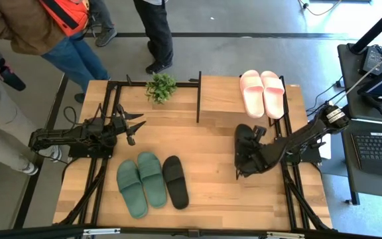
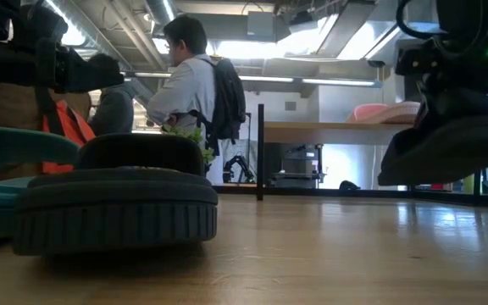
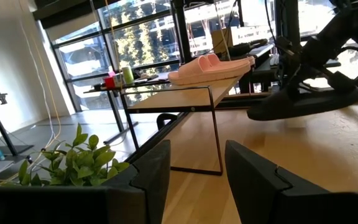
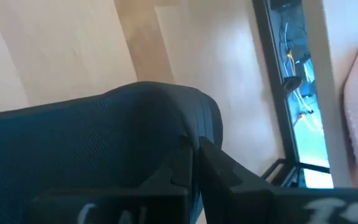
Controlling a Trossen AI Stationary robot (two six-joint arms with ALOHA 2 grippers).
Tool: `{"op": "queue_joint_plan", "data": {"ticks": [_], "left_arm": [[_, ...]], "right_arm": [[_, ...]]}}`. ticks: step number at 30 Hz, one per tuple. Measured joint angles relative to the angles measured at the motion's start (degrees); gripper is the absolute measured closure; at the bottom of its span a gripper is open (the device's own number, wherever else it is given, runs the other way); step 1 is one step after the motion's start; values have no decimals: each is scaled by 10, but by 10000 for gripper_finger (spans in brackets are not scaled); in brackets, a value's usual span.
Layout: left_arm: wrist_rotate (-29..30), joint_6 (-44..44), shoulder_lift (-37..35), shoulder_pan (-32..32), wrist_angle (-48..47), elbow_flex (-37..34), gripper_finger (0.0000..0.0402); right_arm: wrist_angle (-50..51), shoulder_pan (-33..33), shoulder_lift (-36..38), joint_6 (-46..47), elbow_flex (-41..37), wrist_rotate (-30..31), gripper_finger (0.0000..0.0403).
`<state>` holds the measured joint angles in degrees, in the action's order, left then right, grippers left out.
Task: Pick and place slides into the shelf
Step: Put the right black slide under the shelf
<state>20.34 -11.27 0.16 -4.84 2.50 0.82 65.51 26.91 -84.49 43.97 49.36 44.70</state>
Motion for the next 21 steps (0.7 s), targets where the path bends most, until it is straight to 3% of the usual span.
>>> {"op": "queue_joint_plan", "data": {"ticks": [21], "left_arm": [[0,0,0,0,0,0,256]], "right_arm": [[-2,-51,0,-129,0,8,391]]}}
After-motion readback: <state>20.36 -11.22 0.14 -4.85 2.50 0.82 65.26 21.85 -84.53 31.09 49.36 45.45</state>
